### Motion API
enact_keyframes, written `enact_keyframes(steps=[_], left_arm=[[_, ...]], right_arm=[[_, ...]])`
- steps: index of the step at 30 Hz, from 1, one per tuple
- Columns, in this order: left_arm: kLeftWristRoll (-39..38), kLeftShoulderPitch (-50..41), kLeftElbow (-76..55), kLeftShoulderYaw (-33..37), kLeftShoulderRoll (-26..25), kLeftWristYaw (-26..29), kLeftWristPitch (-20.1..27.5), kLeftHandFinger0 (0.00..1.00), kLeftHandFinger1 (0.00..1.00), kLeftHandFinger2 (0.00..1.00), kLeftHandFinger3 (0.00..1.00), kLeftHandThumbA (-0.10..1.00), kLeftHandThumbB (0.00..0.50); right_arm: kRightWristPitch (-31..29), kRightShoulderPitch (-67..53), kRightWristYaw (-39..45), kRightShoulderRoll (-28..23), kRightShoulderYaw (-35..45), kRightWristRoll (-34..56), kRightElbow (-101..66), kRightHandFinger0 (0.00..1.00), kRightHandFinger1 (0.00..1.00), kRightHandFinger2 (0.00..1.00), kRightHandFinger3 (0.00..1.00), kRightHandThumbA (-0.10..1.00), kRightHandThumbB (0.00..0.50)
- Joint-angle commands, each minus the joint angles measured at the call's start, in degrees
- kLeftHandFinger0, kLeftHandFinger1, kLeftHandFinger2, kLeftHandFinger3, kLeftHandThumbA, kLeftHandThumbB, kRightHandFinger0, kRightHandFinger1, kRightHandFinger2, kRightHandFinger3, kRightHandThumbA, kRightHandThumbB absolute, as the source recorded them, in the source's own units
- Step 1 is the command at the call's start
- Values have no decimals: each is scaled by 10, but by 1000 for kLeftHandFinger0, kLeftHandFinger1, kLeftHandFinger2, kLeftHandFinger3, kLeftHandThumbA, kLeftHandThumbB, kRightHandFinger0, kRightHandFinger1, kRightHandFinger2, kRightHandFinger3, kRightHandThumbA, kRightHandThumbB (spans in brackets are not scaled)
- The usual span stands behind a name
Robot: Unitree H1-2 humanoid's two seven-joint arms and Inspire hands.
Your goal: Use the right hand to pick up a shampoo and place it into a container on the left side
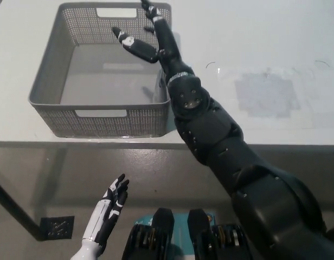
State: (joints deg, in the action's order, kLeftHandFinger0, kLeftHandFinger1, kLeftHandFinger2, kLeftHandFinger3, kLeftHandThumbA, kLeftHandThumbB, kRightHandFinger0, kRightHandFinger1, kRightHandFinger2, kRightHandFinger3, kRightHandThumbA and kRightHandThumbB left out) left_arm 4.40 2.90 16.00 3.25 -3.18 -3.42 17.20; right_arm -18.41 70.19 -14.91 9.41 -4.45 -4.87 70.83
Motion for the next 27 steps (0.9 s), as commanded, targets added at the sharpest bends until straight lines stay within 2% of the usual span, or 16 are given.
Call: enact_keyframes(steps=[1, 6, 7, 10, 11, 14, 17, 19, 23, 25, 27], left_arm=[[-7, 12, 0, 3, -6, -8, 12, 1000, 1000, 1000, 1000, 909, 70], [-8, 13, 3, 2, -7, -10, 13, 1000, 1000, 1000, 1000, 914, 69], [-3, 14, 6, 5, -9, -10, 22, 1000, 1000, 1000, 1000, 947, 91], [-3, 14, 6, 5, -9, -9, 23, 1000, 1000, 1000, 1000, 958, 95], [0, 15, 6, 6, -10, -9, 22, 1000, 1000, 1000, 1000, 959, 72], [3, 16, 7, 7, -10, -6, 20, 1000, 1000, 1000, 1000, 955, 56], [4, 15, 4, 8, -11, -7, 14, 1000, 1000, 1000, 1000, 952, 73], [8, 14, 1, 8, -12, -5, 11, 1000, 1000, 1000, 1000, 954, 60], [8, 14, 0, 7, -12, -5, 11, 1000, 1000, 1000, 1000, 959, 60], [4, 14, 6, 6, -14, -6, 18, 1000, 1000, 1000, 1000, 952, 73], [2, 15, 8, 6, -14, -7, 21, 1000, 1000, 1000, 1000, 947, 65]], right_arm=[[-19, 37, 17, -16, 16, 14, -96, 1000, 1000, 1000, 1000, 850, 338], [2, 27, 16, -24, 20, 11, -161, 1000, 1000, 1000, 1000, 876, 346], [27, 18, 34, -40, 33, 30, -254, 1000, 1000, 1000, 1000, 875, 349], [39, 12, 38, -41, 35, 32, -276, 1000, 1000, 1000, 1000, 875, 350], [52, 7, 41, -51, 38, 33, -319, 1000, 1000, 1000, 1000, 882, 343], [95, -13, 55, -78, 45, 36, -443, 1000, 1000, 1000, 1000, 911, 348], [121, -42, 66, -95, 50, 43, -520, 1000, 1000, 1000, 1000, 900, 339], [139, -95, 74, -110, 58, 57, -604, 1000, 1000, 1000, 1000, 904, 362], [149, -102, 74, -112, 57, 59, -618, 1000, 1000, 1000, 1000, 906, 362], [158, -220, 91, -138, 64, 78, -734, 1000, 1000, 1000, 1000, 900, 344], [163, -252, 99, -142, 64, 98, -758, 1000, 1000, 1000, 1000, 862, 328]])
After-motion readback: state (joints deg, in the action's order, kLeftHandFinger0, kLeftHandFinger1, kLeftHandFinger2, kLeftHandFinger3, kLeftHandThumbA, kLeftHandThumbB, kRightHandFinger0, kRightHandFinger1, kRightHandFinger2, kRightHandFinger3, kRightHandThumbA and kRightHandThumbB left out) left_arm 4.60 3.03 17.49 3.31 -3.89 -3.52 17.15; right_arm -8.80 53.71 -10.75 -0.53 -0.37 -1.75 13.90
